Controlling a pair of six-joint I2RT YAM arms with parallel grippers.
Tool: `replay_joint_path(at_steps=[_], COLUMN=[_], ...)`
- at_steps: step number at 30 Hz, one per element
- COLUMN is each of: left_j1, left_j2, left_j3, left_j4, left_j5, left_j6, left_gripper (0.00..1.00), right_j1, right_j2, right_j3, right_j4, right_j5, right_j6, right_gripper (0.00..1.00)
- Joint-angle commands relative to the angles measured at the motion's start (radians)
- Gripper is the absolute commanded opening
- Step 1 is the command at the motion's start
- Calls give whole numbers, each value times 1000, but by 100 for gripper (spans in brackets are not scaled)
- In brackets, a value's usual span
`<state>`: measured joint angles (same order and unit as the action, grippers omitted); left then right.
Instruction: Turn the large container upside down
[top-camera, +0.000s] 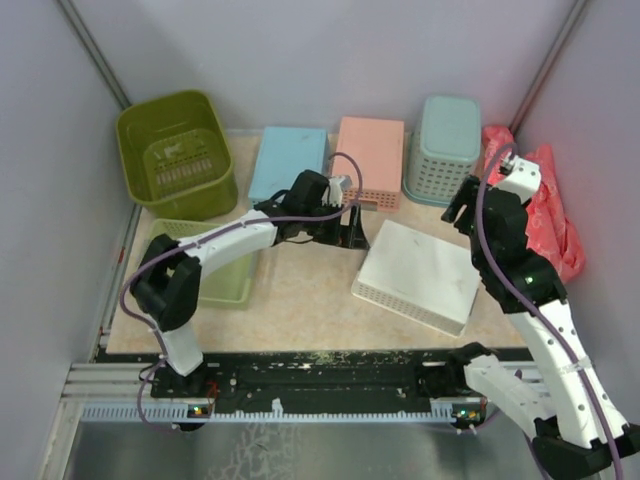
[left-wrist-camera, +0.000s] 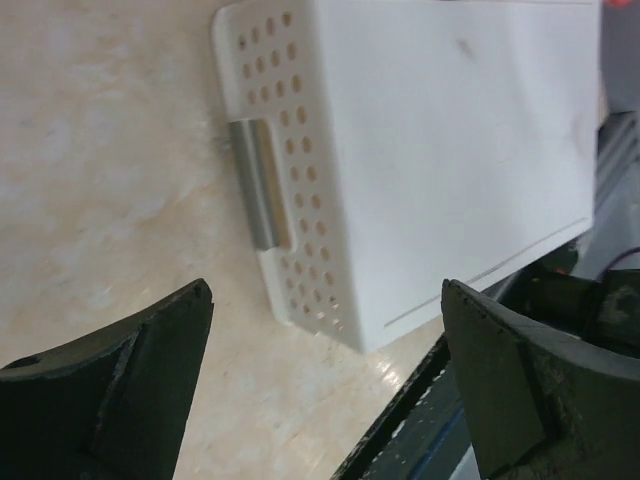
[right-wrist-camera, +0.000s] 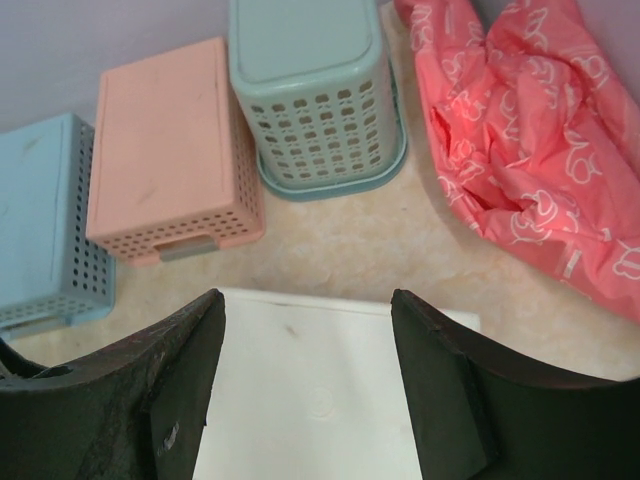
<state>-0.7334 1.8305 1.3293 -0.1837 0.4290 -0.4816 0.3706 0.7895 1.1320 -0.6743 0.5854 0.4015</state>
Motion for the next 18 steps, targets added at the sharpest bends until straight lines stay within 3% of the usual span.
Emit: replay_joint_path(at_steps=[1, 5, 7, 9, 13, 18], left_j1=[-1, 13, 35, 72, 172, 246], left_j2=[-157, -319, -399, -476, -570, -638], left_j3=[49, 14, -32, -89, -171, -249], left_j4=[-291, -411, -444, -473, -536, -580], left_j5=[-314, -576, -657, -688, -685, -695], left_j6=[185, 184, 182, 168, 129, 66], left_gripper=[100, 100, 100, 100, 100, 100], right_j1=[2, 2, 8, 66, 261, 305], right_j2=[57, 129, 176, 243, 437, 655], right_j3=[-4, -45, -88, -125, -110, -80], right_j4=[64, 94, 147, 207, 294, 400], right_j5=[-140, -302, -401, -473, -465, -613], right_j6=[-31, 17, 82, 151, 211, 289], right_gripper=[68, 68, 76, 79, 81, 81])
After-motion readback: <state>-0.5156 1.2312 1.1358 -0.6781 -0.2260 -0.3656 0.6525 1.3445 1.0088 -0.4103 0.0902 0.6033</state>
